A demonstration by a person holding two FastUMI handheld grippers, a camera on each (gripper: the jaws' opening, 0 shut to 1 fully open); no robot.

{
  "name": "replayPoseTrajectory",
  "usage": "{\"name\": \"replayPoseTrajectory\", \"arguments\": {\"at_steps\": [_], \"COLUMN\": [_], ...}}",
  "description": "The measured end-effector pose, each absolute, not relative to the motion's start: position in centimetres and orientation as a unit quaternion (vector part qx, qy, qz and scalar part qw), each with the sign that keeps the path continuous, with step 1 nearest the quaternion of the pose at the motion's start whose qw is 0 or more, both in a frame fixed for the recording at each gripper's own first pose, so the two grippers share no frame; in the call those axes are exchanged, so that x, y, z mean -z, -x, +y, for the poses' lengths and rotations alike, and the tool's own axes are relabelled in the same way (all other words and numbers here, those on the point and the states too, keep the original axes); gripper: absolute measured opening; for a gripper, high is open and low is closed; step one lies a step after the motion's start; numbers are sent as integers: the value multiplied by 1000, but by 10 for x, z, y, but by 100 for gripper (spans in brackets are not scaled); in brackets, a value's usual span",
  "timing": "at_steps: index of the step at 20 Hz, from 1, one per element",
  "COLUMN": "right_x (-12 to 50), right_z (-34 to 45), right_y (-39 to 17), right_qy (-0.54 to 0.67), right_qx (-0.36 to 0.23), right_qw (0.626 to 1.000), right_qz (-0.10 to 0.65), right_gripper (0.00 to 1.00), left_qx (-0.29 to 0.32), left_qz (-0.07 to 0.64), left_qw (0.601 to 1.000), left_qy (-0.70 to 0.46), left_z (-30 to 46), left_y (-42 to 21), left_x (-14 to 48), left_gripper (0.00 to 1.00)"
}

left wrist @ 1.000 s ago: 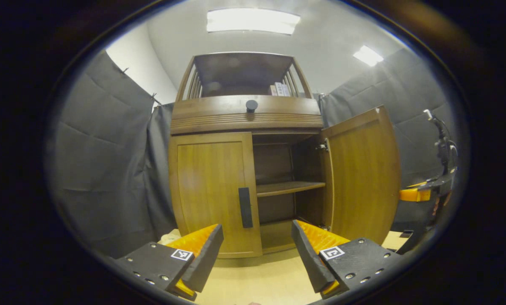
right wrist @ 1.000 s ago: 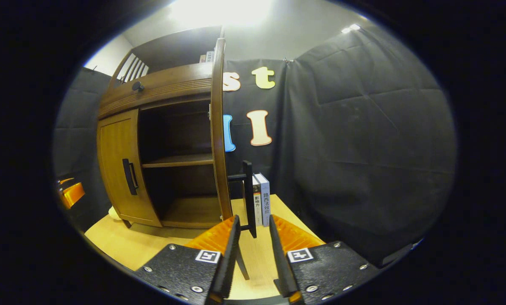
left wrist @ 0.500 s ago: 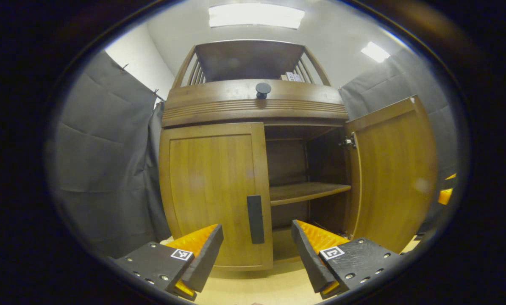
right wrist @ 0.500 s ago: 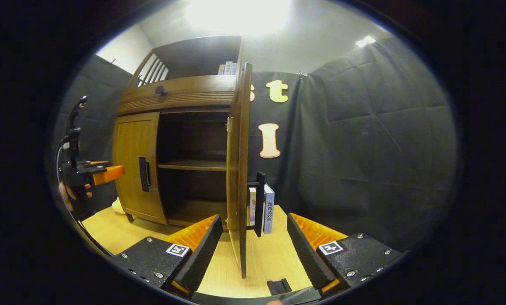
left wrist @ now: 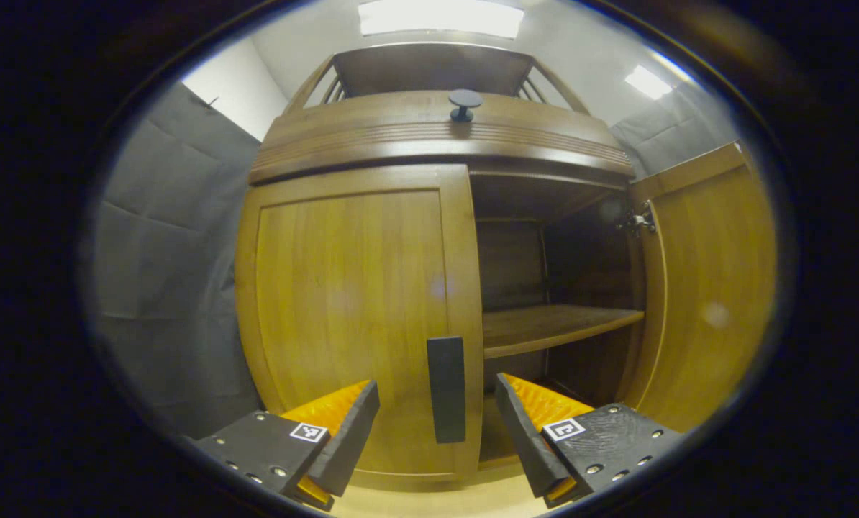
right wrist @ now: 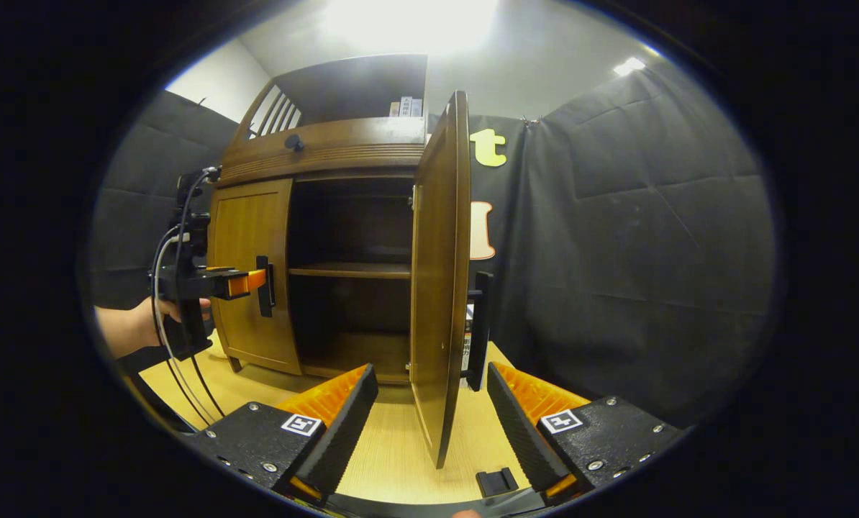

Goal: Open the right door of the double-door shoe cabinet with the right hand, and open the left door with the left hand.

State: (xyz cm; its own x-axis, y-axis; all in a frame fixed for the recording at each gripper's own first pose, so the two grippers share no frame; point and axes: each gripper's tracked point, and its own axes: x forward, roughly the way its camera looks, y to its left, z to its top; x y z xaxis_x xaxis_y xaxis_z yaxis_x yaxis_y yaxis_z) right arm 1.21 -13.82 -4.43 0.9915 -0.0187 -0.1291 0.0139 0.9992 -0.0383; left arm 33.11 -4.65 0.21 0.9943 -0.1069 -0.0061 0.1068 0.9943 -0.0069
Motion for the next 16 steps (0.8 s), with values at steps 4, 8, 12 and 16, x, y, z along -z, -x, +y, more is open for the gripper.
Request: {"name": "replayPoseTrajectory", "arguments": {"at_steps": [4,8,12,16], "right_x": [53,57,61,63], "right_z": [-137,-126,-117,-115], "right_y": [-16,-18,-18,-17], "right_qy": [3,-3,5,0], "right_qx": [11,-5,-18,-21], "right_qw": [997,996,996,996], "right_qz": [77,84,87,89], "right_gripper": [95,94,95,95], "left_qx": [53,55,60,57], "left_qz": [10,20,32,34], "left_qw": [999,998,998,998], "left_qy": [-6,-8,-3,7], "left_z": [-52,-56,-62,-59], "left_y": [-358,-380,-396,-397], "left_x": [11,19,28,37], "left_gripper": [93,93,99,62]}}
